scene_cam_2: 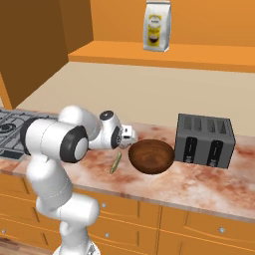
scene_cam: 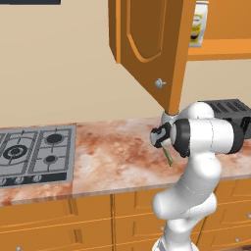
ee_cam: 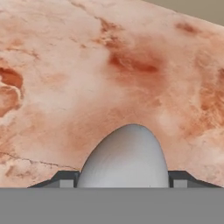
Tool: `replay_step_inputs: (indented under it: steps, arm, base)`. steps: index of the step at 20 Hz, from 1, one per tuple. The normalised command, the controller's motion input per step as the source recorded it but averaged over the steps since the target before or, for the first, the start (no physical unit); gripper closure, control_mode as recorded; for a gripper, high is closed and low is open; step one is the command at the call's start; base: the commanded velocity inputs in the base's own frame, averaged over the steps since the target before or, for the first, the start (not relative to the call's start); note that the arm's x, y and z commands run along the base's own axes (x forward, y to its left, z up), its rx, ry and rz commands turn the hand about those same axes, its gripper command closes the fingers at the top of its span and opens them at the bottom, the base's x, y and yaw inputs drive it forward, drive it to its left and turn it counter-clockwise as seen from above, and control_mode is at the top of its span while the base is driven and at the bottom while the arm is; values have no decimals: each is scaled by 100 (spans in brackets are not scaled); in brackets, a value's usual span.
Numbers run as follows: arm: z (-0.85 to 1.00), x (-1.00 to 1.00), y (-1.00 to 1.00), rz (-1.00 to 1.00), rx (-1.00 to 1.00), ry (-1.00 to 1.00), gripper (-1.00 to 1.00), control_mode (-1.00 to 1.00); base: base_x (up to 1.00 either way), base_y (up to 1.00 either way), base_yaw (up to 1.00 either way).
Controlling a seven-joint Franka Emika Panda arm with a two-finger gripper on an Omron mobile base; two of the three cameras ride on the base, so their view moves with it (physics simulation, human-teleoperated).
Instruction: Pick the egg and butter from the fridge and place them by the bowl for mixing.
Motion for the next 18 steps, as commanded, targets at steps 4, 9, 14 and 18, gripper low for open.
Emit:
replay_step_inputs:
  steps: [4, 9, 14, 18]
  arm:
    - [-29, 13, 0, 0, -3, -1, -100, -100]
    - [-4, 1, 0, 0, 0, 0, -100, -100]
    - [45, -4, 1, 0, 0, 0, -100, -100]
    - [100, -48, 0, 0, 0, 0, -100, -100]
  base:
    - [0, 0, 0]
    - [0, 0, 0]
    - [0, 0, 0]
    - [0, 0, 0]
